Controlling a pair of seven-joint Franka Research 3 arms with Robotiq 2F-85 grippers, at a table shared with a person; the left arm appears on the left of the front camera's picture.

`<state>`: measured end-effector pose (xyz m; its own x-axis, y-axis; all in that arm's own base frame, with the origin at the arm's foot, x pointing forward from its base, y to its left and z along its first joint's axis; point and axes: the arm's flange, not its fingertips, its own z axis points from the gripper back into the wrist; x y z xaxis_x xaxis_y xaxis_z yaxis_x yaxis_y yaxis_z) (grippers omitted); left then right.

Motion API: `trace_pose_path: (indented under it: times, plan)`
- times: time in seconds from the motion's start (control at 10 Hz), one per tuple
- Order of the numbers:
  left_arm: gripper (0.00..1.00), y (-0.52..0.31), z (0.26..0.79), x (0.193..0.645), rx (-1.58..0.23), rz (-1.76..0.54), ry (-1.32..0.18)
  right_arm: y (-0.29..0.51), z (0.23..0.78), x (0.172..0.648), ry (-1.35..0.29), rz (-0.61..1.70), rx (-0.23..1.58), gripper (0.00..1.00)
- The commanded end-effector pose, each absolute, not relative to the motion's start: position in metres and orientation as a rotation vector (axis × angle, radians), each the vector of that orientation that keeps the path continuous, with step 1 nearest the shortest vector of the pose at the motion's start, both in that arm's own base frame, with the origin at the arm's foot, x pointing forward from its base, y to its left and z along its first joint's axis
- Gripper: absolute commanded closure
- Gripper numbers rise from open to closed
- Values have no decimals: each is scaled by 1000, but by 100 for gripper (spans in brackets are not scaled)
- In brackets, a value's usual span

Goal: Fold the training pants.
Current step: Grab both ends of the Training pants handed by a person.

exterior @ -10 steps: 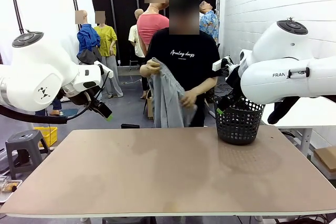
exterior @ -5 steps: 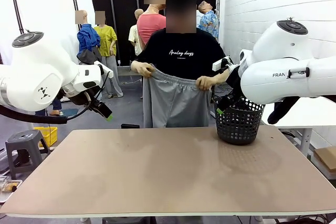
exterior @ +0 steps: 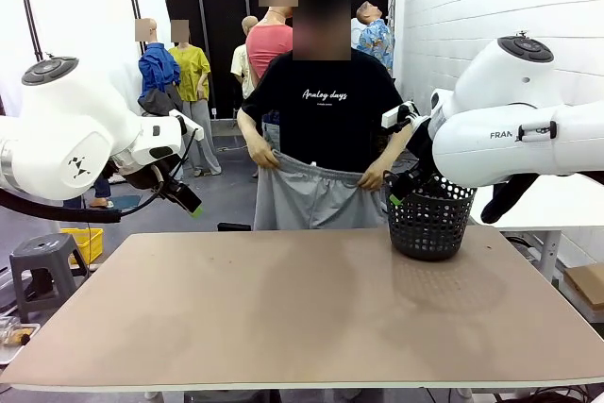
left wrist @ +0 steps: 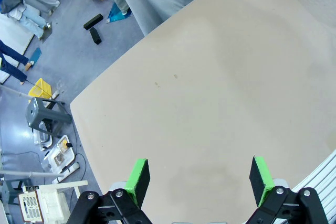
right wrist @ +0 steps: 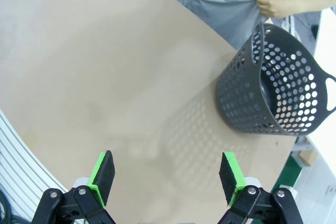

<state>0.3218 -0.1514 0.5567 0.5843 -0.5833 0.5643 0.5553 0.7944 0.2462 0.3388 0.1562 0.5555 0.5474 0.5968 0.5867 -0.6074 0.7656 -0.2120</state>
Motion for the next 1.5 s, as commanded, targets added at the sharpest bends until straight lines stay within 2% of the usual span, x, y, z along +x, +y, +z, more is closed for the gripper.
trace_pose_path:
  times: [0.0,1.4]
  plan:
    - [0,-152,559,324,43,-666,-674,156,556,340,-689,709,16,0]
    - [0,-152,559,324,43,-666,-674,156,556,340,-689,709,16,0]
